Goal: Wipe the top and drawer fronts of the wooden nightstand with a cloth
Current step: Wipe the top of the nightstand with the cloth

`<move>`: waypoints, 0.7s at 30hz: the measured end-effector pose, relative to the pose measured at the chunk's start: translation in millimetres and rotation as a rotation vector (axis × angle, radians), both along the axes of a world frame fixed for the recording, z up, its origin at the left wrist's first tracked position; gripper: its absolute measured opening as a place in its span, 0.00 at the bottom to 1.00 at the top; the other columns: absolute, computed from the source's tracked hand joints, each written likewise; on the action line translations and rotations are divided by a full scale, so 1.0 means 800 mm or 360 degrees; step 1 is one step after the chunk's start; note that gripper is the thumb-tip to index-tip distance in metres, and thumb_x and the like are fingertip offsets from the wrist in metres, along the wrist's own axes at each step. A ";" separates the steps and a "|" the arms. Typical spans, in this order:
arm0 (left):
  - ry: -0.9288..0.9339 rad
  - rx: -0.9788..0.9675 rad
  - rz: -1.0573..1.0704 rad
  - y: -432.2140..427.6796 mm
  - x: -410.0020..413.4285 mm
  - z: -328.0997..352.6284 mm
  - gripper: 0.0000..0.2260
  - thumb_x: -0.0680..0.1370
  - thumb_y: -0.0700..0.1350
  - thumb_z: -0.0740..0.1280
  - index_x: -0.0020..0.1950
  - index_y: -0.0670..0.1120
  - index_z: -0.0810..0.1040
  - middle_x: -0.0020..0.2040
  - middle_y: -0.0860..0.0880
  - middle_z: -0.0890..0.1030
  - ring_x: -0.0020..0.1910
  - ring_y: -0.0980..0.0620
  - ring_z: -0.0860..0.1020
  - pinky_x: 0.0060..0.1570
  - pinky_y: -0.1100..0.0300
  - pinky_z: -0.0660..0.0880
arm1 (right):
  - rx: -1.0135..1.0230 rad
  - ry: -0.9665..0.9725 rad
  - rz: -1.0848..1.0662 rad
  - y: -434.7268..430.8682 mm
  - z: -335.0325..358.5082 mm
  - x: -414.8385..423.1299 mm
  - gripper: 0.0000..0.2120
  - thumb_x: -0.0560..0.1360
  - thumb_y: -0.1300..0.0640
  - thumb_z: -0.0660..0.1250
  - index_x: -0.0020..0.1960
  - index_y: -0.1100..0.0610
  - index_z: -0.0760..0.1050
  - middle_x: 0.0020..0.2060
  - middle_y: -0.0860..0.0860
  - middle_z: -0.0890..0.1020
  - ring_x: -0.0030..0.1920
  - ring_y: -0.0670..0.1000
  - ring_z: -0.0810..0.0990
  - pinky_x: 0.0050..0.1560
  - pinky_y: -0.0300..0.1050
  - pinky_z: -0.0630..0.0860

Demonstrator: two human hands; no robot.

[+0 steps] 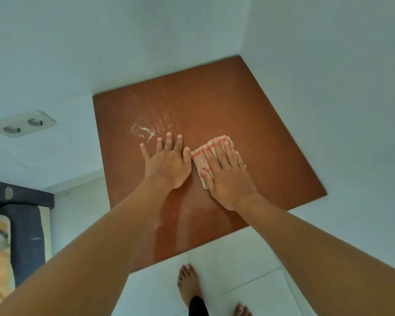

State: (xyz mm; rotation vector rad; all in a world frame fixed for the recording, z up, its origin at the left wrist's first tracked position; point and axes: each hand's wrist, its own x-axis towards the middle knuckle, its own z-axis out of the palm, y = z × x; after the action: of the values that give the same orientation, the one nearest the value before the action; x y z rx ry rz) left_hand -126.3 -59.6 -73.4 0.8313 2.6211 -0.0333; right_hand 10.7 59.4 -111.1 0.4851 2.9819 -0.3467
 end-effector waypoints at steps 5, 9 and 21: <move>-0.0042 -0.0017 0.0004 -0.019 0.070 0.004 0.29 0.83 0.58 0.39 0.83 0.50 0.49 0.84 0.48 0.49 0.82 0.45 0.49 0.75 0.31 0.39 | -0.0009 -0.0013 0.0034 -0.023 0.003 0.089 0.32 0.82 0.42 0.49 0.83 0.55 0.54 0.82 0.58 0.56 0.82 0.61 0.52 0.79 0.61 0.57; -0.0090 0.0086 0.0013 -0.037 0.117 0.021 0.29 0.84 0.58 0.40 0.83 0.50 0.54 0.83 0.49 0.55 0.82 0.46 0.52 0.75 0.34 0.39 | -0.0038 -0.0072 0.0090 -0.038 0.000 0.153 0.31 0.78 0.55 0.54 0.80 0.58 0.60 0.79 0.60 0.64 0.79 0.64 0.61 0.72 0.63 0.70; 0.0271 0.0471 0.0111 -0.145 0.184 0.036 0.15 0.81 0.52 0.60 0.65 0.51 0.79 0.64 0.51 0.81 0.65 0.48 0.77 0.68 0.41 0.69 | -0.0157 -0.0211 0.0012 -0.060 0.005 0.317 0.36 0.61 0.65 0.81 0.68 0.58 0.77 0.66 0.57 0.80 0.66 0.58 0.81 0.34 0.46 0.85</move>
State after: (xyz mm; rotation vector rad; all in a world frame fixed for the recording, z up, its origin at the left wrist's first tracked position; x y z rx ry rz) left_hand 20.9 -175.5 -44.7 0.8645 2.8574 0.3242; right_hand 264.0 11.4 -107.2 0.4672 2.8225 -0.4405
